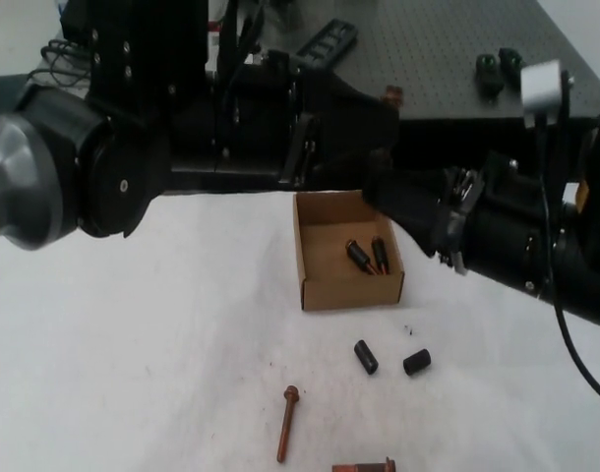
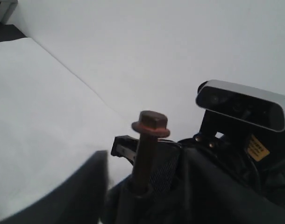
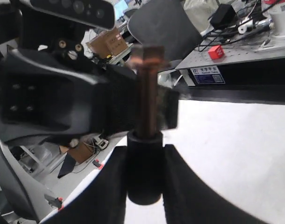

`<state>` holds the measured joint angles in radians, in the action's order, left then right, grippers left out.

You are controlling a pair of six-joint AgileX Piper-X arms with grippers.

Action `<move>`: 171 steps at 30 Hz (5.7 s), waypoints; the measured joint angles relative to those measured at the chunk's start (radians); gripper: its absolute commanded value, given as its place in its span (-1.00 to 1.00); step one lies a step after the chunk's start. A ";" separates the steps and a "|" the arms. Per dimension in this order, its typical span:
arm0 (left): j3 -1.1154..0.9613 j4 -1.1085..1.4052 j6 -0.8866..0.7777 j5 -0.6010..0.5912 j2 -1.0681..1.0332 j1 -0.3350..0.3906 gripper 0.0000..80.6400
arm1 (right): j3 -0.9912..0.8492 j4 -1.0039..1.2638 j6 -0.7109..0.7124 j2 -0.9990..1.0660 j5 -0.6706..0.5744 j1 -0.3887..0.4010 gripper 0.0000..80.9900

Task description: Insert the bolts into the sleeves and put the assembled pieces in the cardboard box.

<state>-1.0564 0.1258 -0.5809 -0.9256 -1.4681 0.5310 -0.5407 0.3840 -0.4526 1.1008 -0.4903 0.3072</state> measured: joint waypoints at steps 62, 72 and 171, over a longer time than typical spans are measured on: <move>0.002 -0.126 0.143 0.442 0.000 -0.051 0.14 | -0.790 -1.169 0.502 0.605 0.363 -0.052 -0.13; 0.002 -0.126 0.163 0.449 0.000 -0.051 0.14 | -0.765 -1.215 0.544 0.807 0.453 0.013 -0.13; -0.410 -1.066 1.249 0.768 -0.595 0.414 -0.18 | -0.241 -1.361 0.495 -0.189 0.303 -0.383 -0.94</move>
<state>-1.4661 -0.9404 0.6685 -0.1580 -2.0628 0.9448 -0.7818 -0.9772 0.0428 0.9113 -0.1877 -0.0759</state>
